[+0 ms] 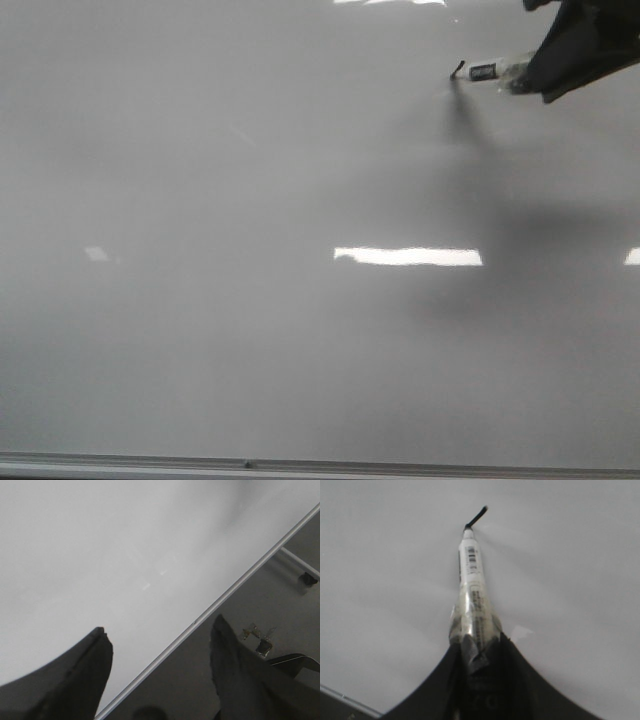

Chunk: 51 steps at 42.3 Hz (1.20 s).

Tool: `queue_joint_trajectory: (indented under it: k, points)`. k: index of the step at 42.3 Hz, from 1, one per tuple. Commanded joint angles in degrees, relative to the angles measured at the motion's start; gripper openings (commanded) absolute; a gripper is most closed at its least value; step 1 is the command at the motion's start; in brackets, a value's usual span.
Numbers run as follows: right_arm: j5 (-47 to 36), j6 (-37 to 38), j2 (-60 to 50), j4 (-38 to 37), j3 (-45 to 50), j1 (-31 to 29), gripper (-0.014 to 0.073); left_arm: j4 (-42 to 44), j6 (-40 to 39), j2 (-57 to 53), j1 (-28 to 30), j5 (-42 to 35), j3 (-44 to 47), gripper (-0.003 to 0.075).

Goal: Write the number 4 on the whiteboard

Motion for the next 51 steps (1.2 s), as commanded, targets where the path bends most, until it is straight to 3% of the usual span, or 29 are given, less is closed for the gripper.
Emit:
queue_joint_trajectory:
  k: [1,9,21,36,51]
  points:
    - [-2.44,-1.59,0.12,-0.74,-2.10,1.09,-0.0029,-0.72,-0.53,-0.63,0.04,-3.56,-1.43,0.0417]
    - [-1.67,-1.59,0.07,-0.77,-2.10,-0.12,-0.0029,-0.72,-0.53,-0.63,0.04,-3.30,-1.43,0.0418]
    - [5.21,-1.59,-3.12,-0.81,-2.04,-6.95,-0.0029,-0.72,-0.53,-0.63,0.04,-3.42,-1.43,0.0417]
    - [0.36,-1.59,-7.99,-0.68,-2.04,-3.60,-0.0029,-0.72,-0.53,-0.63,0.04,-3.87,-1.43,0.0417]
    - [-3.70,-1.59,-2.78,-0.68,-2.04,-3.60,-0.0069,-0.72,-0.53,-0.63,0.04,-5.25,-1.43,0.0417]
